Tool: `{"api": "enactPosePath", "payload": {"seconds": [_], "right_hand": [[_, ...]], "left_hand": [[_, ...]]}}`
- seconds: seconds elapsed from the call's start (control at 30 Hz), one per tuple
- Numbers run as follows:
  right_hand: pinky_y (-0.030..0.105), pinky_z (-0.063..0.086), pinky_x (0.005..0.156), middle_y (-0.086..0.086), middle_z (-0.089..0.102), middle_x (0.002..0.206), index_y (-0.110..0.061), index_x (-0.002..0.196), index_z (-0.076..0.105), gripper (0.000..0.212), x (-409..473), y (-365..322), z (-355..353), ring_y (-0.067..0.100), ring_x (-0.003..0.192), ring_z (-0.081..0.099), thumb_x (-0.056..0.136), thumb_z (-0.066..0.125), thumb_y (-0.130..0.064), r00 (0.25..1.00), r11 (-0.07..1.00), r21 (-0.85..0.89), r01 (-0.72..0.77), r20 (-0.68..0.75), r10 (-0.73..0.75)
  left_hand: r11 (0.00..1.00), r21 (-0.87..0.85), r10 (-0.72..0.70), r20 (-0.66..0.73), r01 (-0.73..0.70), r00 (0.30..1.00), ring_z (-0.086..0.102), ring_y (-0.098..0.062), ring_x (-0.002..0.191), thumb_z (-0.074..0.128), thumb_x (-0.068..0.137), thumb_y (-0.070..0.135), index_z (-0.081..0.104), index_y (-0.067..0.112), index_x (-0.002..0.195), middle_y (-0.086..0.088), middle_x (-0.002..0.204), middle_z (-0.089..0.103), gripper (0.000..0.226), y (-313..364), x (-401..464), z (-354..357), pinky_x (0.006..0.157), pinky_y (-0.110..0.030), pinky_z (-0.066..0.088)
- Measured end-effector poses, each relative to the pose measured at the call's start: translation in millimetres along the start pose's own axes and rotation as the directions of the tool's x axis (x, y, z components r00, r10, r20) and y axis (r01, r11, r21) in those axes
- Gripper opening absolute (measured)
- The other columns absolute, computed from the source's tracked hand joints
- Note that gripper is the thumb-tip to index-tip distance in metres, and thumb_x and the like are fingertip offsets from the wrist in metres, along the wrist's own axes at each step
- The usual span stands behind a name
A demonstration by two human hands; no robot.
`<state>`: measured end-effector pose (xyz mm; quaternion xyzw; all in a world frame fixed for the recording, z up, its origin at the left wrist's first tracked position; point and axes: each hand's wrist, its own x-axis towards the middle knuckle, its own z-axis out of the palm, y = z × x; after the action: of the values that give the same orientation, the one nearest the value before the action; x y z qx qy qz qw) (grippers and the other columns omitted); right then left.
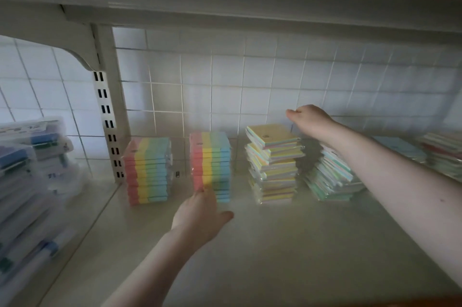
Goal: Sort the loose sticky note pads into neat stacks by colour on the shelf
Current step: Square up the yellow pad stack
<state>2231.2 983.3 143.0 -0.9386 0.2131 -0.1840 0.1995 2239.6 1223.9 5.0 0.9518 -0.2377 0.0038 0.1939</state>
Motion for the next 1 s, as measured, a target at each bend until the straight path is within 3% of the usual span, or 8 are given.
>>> {"api": "enactPosePath", "payload": {"seconds": [0.1,0.2,0.3,0.43,0.5,0.67,0.87,1.0], "right_hand": [[0.029,0.03,0.059,0.011,0.044,0.074,-0.007,0.078,0.046,0.039,3,17,-4,0.025,0.077,0.044,0.099,0.037,-0.038,0.998,0.989,0.136,-0.05,0.052,0.043],[0.025,0.025,0.05,-0.002,0.027,0.065,-0.022,0.071,0.036,0.035,9,33,-3,0.015,0.056,0.031,0.098,0.037,-0.043,0.982,0.94,0.319,-0.124,0.173,0.071],[0.024,0.031,0.052,-0.003,0.027,0.066,-0.024,0.077,0.039,0.03,13,47,-1,0.013,0.056,0.03,0.097,0.037,-0.046,0.963,0.907,0.396,-0.142,0.267,0.034],[0.033,0.044,0.084,0.005,0.046,0.091,-0.019,0.107,0.046,0.032,18,58,7,0.023,0.085,0.047,0.098,0.035,-0.047,0.941,0.868,0.48,-0.129,0.336,-0.046],[0.035,0.043,0.089,0.008,0.046,0.102,-0.018,0.114,0.045,0.037,20,59,11,0.024,0.091,0.046,0.098,0.034,-0.049,0.936,0.865,0.486,-0.124,0.347,-0.061],[0.03,0.04,0.068,0.004,0.041,0.078,-0.017,0.079,0.045,0.043,21,59,20,0.021,0.072,0.042,0.096,0.033,-0.055,0.906,0.809,0.553,-0.2,0.418,-0.062],[0.027,0.036,0.059,0.001,0.034,0.061,-0.018,0.075,0.044,0.046,18,59,28,0.018,0.058,0.034,0.095,0.031,-0.057,0.871,0.709,0.638,-0.3,0.487,-0.069],[0.027,0.037,0.06,-0.001,0.038,0.053,-0.018,0.067,0.041,0.049,16,57,31,0.018,0.056,0.037,0.096,0.029,-0.055,0.857,0.672,0.669,-0.319,0.506,-0.097]], "left_hand": [[0.994,-0.068,0.081,-0.057,-0.084,0.995,0.048,-0.025,0.125,0.06,0.085,0.051,0.031,0.013,0.14,-0.006,0.14,0.046,0.072,28,-2,2,0.097,-0.031,0.04],[0.975,-0.196,0.089,-0.081,-0.103,0.993,0.037,-0.022,0.135,0.063,0.084,0.047,0.017,0.012,0.148,-0.005,0.15,0.035,0.086,55,8,4,0.103,-0.026,0.03],[0.975,-0.217,0.036,-0.073,-0.051,0.997,0.037,-0.024,0.135,0.066,0.082,0.046,0.018,0.009,0.147,-0.009,0.15,0.035,0.089,76,20,11,0.104,-0.029,0.031],[0.978,-0.209,-0.025,-0.111,0.001,0.993,0.04,-0.024,0.132,0.069,0.081,0.043,0.025,0.007,0.142,-0.01,0.146,0.04,0.084,93,27,18,0.098,-0.028,0.035],[0.969,-0.247,-0.047,-0.138,0.011,0.989,0.045,-0.026,0.127,0.073,0.077,0.043,0.028,0.007,0.14,-0.01,0.14,0.046,0.085,92,32,22,0.096,-0.029,0.036],[0.899,-0.432,-0.049,-0.263,-0.072,0.964,0.058,-0.023,0.109,0.081,0.071,0.036,0.036,0.009,0.134,-0.002,0.121,0.059,0.082,91,43,27,0.091,-0.037,0.047],[0.797,-0.539,0.055,-0.386,-0.274,0.921,0.059,0.004,0.106,0.076,0.064,0.049,0.035,0.019,0.137,0.022,0.113,0.062,0.089,100,55,23,0.089,-0.017,0.046],[0.746,-0.574,0.088,-0.416,-0.337,0.905,0.057,0.002,0.111,0.07,0.069,0.053,0.039,0.021,0.135,0.025,0.117,0.059,0.079,103,59,21,0.094,-0.019,0.045]]}}
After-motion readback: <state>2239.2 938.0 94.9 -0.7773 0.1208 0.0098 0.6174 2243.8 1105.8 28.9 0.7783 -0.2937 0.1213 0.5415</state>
